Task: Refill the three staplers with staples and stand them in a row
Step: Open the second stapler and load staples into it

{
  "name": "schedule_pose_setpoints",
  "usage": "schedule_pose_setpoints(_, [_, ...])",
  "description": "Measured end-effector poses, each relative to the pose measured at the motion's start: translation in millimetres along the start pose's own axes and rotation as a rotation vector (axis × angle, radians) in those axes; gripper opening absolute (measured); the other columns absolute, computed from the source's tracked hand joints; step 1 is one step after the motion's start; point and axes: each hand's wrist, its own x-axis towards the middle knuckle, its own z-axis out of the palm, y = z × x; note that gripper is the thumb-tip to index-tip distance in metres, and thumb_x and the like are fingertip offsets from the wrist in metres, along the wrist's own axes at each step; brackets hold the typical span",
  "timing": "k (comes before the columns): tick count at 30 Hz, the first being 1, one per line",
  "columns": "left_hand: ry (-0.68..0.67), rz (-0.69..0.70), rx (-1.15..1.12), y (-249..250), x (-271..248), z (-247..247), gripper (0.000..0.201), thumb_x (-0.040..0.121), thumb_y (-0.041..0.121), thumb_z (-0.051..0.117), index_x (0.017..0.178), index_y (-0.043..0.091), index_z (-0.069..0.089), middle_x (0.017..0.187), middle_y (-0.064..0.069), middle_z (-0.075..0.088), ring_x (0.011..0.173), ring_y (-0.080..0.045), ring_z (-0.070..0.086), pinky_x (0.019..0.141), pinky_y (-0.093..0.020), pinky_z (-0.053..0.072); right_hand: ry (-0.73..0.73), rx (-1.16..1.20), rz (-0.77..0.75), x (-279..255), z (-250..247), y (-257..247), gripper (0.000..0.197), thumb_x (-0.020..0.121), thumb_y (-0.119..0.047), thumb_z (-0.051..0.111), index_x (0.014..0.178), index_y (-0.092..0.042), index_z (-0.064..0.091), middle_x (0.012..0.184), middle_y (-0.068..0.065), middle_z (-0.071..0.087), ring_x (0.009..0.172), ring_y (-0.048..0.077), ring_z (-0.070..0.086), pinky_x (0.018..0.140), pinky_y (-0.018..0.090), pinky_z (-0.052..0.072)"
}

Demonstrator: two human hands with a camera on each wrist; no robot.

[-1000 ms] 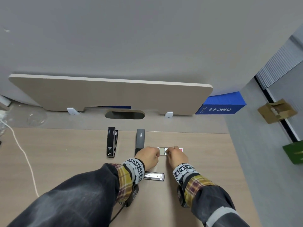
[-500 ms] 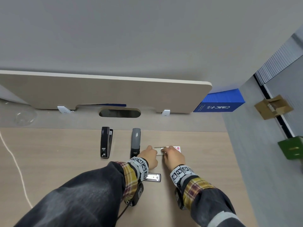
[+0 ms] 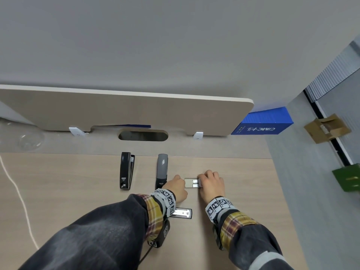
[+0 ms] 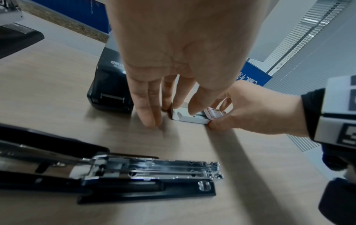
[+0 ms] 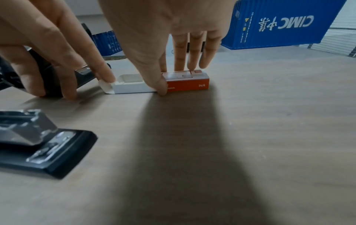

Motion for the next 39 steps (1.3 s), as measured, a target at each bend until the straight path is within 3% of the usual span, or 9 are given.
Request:
schedule_pose_setpoints(6, [0.040,-0.026,-0.047,-0.3,2.4,1.0,0.025,0.089,0.016,0.045,0.107,0.004,0.058,0.119,-0.011,0.044,0.098,-0.034,0.058,0.087,-0.039,0.047,-0.137,0.017,-0.089,0.9,-6.6,3.6,0.037,0.074,-0.034,0.061,0.110,-0.025,0.057,0.107,-0.001,0.058,0.103,0.027,0.052,0.083,0.037,0.041])
schedule_pose_setpoints(9, [0.064,-0.023,-0.107,-1.3,2.2,4.6,0.029,0.091,0.017,0.043,0.114,0.007,0.057,0.122,-0.011,0.045,0.101,-0.033,0.058,0.090,-0.038,0.047,-0.164,0.029,-0.123,-2.9,-16.0,3.5,0.037,0.074,-0.036,0.059,0.108,-0.023,0.054,0.105,0.000,0.059,0.098,0.027,0.057,0.080,0.035,0.045])
schedule_pose_setpoints(13, [0.120,-0.066,-0.291,1.3,1.8,6.4,0.036,0.093,0.012,0.042,0.127,0.009,0.055,0.131,-0.011,0.048,0.117,-0.029,0.054,0.099,-0.031,0.041,-0.119,-0.059,-0.256,-3.5,-37.5,-1.4,0.036,0.075,-0.034,0.061,0.106,-0.018,0.052,0.105,0.004,0.055,0.096,0.027,0.055,0.072,0.035,0.044])
schedule_pose_setpoints(18, [0.152,-0.175,-0.562,7.2,-0.5,2.3,0.025,0.089,0.008,0.046,0.106,0.010,0.064,0.115,-0.009,0.065,0.105,-0.027,0.061,0.090,-0.029,0.048,-0.140,-0.139,-0.341,-3.2,-56.8,-6.5,0.039,0.075,-0.035,0.061,0.108,-0.016,0.051,0.106,0.005,0.054,0.096,0.028,0.055,0.072,0.035,0.044])
schedule_pose_setpoints(22, [0.193,-0.171,-0.629,6.7,-3.6,-2.9,0.017,0.085,0.008,0.047,0.087,0.018,0.061,0.098,-0.007,0.066,0.090,-0.025,0.063,0.084,-0.032,0.053,-0.122,-0.096,-0.319,-5.8,-58.7,-6.8,0.038,0.074,-0.036,0.061,0.105,-0.018,0.051,0.104,0.003,0.054,0.096,0.027,0.054,0.072,0.034,0.043])
schedule_pose_setpoints(25, [0.251,-0.134,-0.584,5.6,-8.1,-5.6,0.017,0.084,0.009,0.049,0.088,0.019,0.062,0.093,-0.005,0.065,0.092,-0.025,0.063,0.078,-0.026,0.047,-0.098,0.000,-0.241,-7.5,-56.0,-4.1,0.034,0.071,-0.036,0.060,0.102,-0.024,0.052,0.102,-0.002,0.055,0.096,0.023,0.053,0.071,0.032,0.041])
schedule_pose_setpoints(30, [0.262,-0.077,-0.520,2.1,-14.5,-6.4,0.021,0.085,0.003,0.045,0.085,0.018,0.061,0.085,-0.005,0.061,0.088,-0.028,0.062,0.077,-0.030,0.048,-0.125,0.092,-0.176,-10.0,-37.3,1.7,0.034,0.073,-0.034,0.060,0.106,-0.030,0.055,0.103,-0.005,0.056,0.099,0.023,0.051,0.075,0.032,0.040])
schedule_pose_setpoints(35, [0.217,-0.126,-0.483,-2.2,-15.6,-0.3,0.028,0.083,0.000,0.043,0.084,0.018,0.063,0.102,-0.005,0.067,0.098,-0.025,0.063,0.083,-0.027,0.047,-0.139,0.071,-0.126,-10.8,-11.0,0.5,0.037,0.079,-0.035,0.061,0.115,-0.033,0.056,0.111,-0.004,0.054,0.106,0.023,0.048,0.085,0.035,0.039])
schedule_pose_setpoints(39, [0.189,-0.195,-0.463,-5.4,-13.9,2.8,0.025,0.086,0.006,0.049,0.099,0.011,0.070,0.111,-0.005,0.066,0.104,-0.024,0.062,0.088,-0.026,0.046,-0.076,0.040,-0.137,-13.0,-2.1,-2.6,0.038,0.079,-0.026,0.059,0.117,-0.031,0.057,0.113,-0.001,0.053,0.107,0.025,0.048,0.088,0.037,0.039])
